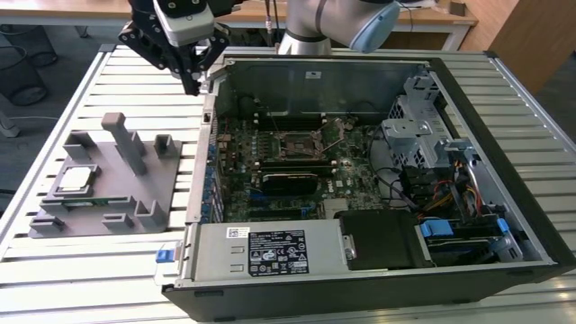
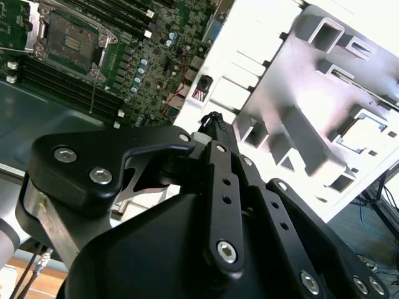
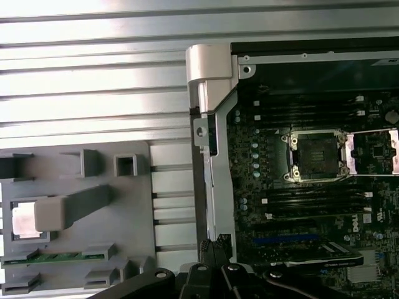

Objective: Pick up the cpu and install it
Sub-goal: 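Reach for the cpu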

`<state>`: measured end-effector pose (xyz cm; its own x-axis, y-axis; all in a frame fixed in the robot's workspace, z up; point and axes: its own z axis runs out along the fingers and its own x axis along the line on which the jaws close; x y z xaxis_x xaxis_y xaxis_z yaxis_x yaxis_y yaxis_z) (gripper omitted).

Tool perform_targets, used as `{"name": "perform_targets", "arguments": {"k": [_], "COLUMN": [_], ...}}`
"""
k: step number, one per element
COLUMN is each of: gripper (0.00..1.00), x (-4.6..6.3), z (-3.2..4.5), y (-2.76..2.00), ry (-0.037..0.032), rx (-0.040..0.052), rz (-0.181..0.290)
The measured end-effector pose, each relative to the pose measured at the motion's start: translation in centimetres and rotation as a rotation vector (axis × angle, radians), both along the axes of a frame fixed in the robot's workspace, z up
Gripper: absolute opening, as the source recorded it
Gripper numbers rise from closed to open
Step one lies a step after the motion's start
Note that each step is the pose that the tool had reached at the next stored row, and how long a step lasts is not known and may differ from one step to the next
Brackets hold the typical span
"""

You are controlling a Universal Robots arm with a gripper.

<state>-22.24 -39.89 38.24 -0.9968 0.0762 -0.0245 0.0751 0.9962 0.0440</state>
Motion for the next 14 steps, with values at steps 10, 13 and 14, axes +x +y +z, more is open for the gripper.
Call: {"name": "perform_targets", "arguments": {"k": [10,13,14], "gripper": [0.11,0.11,0.11], "x": [-1.9,-2.3,-2.5], "z": [-0.12,-0.21,-0.24], "y": [0.0,0.01,0.02], "ry": [-0.0001,0.0004,0.0006], "rx": [0.0,-0.0008,-0.0009], "rz": [0.0,0.0,0.0]}}
